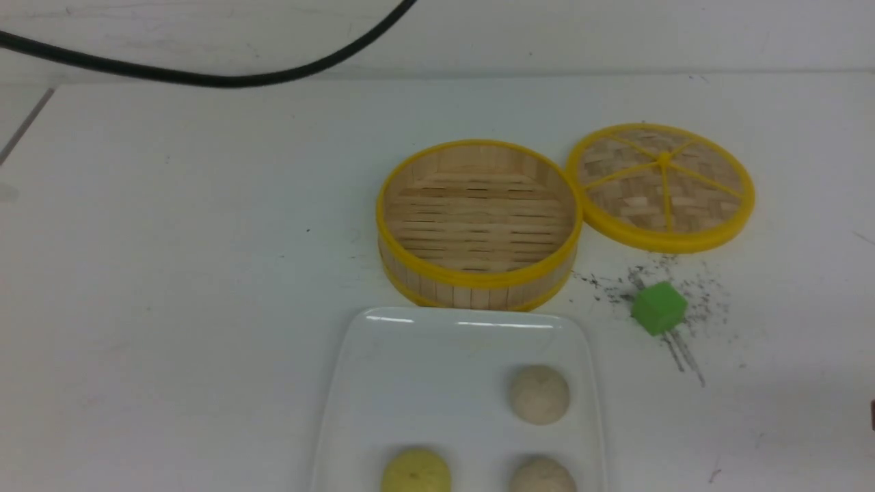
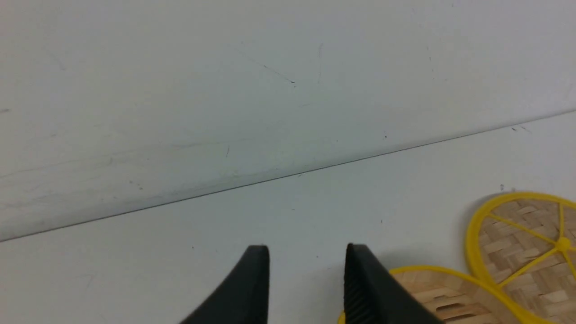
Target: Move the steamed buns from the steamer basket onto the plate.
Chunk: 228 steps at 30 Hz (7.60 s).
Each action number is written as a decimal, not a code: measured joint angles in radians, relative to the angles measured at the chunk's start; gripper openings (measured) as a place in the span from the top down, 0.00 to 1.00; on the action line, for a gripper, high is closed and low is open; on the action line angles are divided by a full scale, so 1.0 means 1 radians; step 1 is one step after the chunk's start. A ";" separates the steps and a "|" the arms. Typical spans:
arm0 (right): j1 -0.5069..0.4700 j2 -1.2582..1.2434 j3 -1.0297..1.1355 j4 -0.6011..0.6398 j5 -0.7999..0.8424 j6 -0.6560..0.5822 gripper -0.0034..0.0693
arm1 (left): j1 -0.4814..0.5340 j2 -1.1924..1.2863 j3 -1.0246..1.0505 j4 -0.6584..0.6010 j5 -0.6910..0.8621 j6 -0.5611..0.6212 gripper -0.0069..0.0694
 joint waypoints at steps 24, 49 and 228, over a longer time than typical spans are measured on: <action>0.000 0.000 0.000 0.000 -0.003 0.000 0.62 | 0.000 -0.255 0.007 -0.056 0.316 0.022 0.57; 0.000 0.000 0.000 0.000 -0.003 0.000 0.62 | 0.000 -0.337 0.694 -0.094 0.009 0.018 0.60; 0.000 -0.293 0.160 -0.041 -0.272 0.119 0.62 | 0.000 -0.935 1.574 0.209 -0.842 -0.266 0.79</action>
